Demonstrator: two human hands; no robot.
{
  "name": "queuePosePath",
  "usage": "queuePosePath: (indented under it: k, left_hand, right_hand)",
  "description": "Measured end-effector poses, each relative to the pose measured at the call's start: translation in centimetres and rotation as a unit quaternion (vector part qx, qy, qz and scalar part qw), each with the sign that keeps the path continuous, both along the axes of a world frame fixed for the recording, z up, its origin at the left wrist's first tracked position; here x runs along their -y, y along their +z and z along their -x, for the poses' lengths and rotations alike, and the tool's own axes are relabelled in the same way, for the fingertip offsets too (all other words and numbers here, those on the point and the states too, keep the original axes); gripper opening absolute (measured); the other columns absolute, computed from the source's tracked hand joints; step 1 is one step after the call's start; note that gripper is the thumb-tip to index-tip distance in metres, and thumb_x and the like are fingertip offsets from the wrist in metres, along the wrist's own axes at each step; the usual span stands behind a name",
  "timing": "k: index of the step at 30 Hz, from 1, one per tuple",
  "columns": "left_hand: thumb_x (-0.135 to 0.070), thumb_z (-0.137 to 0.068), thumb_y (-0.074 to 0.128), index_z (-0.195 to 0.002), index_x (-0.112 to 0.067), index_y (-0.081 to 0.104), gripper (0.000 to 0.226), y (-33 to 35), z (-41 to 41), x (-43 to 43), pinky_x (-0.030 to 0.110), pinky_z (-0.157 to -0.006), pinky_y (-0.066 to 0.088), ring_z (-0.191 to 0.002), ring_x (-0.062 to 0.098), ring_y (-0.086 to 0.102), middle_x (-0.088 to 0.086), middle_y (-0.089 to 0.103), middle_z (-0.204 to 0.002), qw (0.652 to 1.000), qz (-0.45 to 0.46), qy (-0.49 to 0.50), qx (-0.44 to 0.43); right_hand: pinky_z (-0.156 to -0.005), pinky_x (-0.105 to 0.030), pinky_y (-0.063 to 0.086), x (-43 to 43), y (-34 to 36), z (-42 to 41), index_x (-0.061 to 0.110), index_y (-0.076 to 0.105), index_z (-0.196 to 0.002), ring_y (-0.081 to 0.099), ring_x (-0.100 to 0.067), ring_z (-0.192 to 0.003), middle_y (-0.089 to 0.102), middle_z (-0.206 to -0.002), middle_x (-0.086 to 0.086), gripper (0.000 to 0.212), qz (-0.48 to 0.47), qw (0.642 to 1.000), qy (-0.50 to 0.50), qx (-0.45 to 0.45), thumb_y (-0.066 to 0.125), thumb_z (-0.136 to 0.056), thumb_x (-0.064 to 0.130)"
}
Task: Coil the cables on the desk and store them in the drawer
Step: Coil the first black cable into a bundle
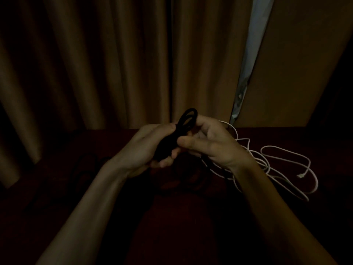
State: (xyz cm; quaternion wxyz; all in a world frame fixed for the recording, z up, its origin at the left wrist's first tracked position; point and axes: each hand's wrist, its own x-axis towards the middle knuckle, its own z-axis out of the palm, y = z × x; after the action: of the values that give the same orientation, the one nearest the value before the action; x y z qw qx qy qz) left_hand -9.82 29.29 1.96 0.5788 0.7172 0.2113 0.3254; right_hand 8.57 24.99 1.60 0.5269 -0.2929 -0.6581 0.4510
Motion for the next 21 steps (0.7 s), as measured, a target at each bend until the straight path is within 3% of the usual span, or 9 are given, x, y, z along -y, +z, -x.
queuePosePath:
  k: [3, 7, 10, 12, 15, 19, 21]
  left_hand:
    - [-0.041, -0.107, 0.039, -0.103, -0.011, 0.069, 0.042, 0.1, -0.4, 0.2, 0.024, -0.042, 0.036, -0.053, 0.022, 0.057, 0.012, 0.068, -0.079, 0.999, -0.021, 0.035, -0.010]
    - [-0.051, -0.091, 0.050, -0.131, -0.017, 0.055, 0.053, 0.2, -0.4, 0.1, 0.030, -0.060, 0.052, -0.080, 0.018, 0.071, 0.003, 0.073, -0.104, 0.991, -0.055, 0.116, -0.036]
    - [-0.042, -0.084, 0.068, -0.138, -0.022, 0.050, 0.061, 0.1, -0.2, 0.2, 0.028, -0.073, 0.058, -0.105, 0.006, 0.067, -0.006, 0.064, -0.119, 0.975, -0.156, 0.155, -0.019]
    - [-0.033, -0.084, 0.081, -0.138, -0.023, 0.050, 0.063, 0.0, -0.1, 0.1, 0.024, -0.091, 0.055, -0.115, 0.003, 0.062, -0.010, 0.062, -0.122, 0.943, -0.273, 0.185, -0.035]
    - [-0.027, -0.082, 0.083, -0.140, -0.012, 0.056, 0.065, -0.8, -0.9, -0.2, 0.020, -0.099, 0.048, -0.118, 0.005, 0.060, -0.002, 0.062, -0.128, 0.864, -0.454, 0.208, -0.053]
    - [-0.021, -0.094, 0.071, -0.144, 0.002, 0.050, 0.059, -1.8, -1.8, -0.3, 0.031, -0.099, 0.052, -0.119, 0.019, 0.061, 0.013, 0.060, -0.131, 0.808, -0.545, 0.216, -0.050]
    - [-0.019, -0.096, 0.065, -0.140, 0.002, 0.053, 0.050, -1.8, -1.7, -0.3, 0.030, -0.095, 0.052, -0.113, 0.017, 0.062, 0.012, 0.061, -0.127, 0.797, -0.557, 0.230, -0.043]
  right_hand:
    - [-0.048, -0.018, 0.041, -0.3, 0.0, -0.2, 0.002, 0.059, -0.107, 0.057, -0.031, -0.059, 0.062, -0.080, -0.021, 0.018, -0.021, 0.998, -0.038, 0.037, 0.065, -0.091, 0.007]
    - [-0.050, -0.019, 0.044, -0.5, 0.0, -0.2, 0.006, 0.062, -0.104, 0.055, -0.013, -0.049, 0.061, -0.081, -0.023, 0.010, -0.036, 0.998, -0.044, 0.041, 0.063, -0.094, 0.006]
    - [-0.050, -0.024, 0.044, -0.8, -0.3, -0.4, 0.000, 0.060, -0.105, 0.053, -0.014, -0.049, 0.059, -0.089, -0.027, 0.016, -0.026, 0.998, -0.049, 0.002, 0.063, -0.092, 0.007]
    - [-0.050, -0.023, 0.045, -1.1, -0.5, -0.6, -0.002, 0.058, -0.103, 0.052, -0.013, -0.047, 0.060, -0.084, -0.019, 0.016, -0.026, 0.997, -0.068, -0.012, 0.064, -0.091, 0.007]
    - [-0.047, -0.020, 0.043, -1.3, -0.7, -0.6, -0.002, 0.058, -0.102, 0.050, -0.012, -0.045, 0.058, -0.083, -0.019, 0.018, -0.020, 0.995, -0.087, -0.041, 0.067, -0.089, 0.007]
    - [-0.045, -0.019, 0.040, -1.3, -0.9, -0.9, 0.003, 0.062, -0.094, 0.046, -0.017, -0.054, 0.064, -0.077, -0.005, 0.011, -0.004, 0.994, -0.084, -0.074, 0.069, -0.086, 0.007]
    - [-0.043, -0.020, 0.037, -1.3, -0.8, -0.7, 0.007, 0.063, -0.087, 0.045, -0.014, -0.049, 0.062, -0.073, -0.003, 0.006, -0.005, 0.995, -0.069, -0.077, 0.068, -0.086, 0.006]
